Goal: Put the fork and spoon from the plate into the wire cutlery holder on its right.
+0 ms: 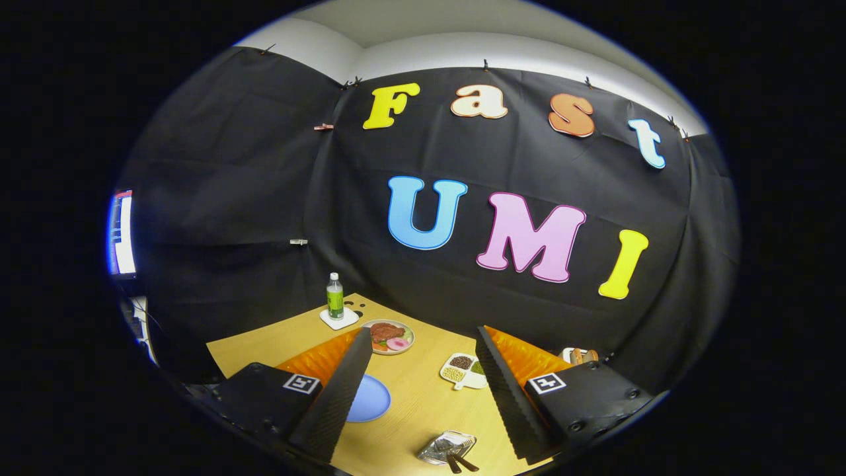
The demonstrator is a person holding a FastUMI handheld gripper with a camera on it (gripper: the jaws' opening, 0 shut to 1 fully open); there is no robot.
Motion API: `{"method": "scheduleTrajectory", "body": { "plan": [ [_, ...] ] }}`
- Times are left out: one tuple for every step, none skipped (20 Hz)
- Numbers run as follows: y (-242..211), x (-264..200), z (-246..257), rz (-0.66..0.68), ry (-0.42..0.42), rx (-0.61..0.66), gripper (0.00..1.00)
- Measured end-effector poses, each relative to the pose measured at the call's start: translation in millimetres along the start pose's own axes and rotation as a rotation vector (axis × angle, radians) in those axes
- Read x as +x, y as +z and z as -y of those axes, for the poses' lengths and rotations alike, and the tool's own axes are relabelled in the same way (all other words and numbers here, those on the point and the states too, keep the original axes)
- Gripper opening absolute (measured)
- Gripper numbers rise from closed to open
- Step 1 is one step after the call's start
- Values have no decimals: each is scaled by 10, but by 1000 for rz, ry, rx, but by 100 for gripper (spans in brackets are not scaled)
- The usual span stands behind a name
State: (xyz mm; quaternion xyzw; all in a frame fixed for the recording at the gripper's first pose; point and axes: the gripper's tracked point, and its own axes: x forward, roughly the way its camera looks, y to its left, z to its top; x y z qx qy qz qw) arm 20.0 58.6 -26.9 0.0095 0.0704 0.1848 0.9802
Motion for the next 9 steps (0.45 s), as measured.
{"method": "scheduleTrajectory", "body": {
  "plan": [
    [-2,7,-12,-3,1,-6,98],
    [-7,21,-30,-6,1,-12,98],
    [-23,35,-42,-10,3,-16,98],
    [-31,48,-64,-15,6,-19,98],
    [-42,59,-76,-19,8,-22,98],
    [-51,71,-86,-22,9,-26,98],
    [-53,75,-92,-24,8,-31,98],
    [-59,83,-81,-26,5,-33,98],
    [-66,85,-85,-28,4,-31,98]
  ]
}}
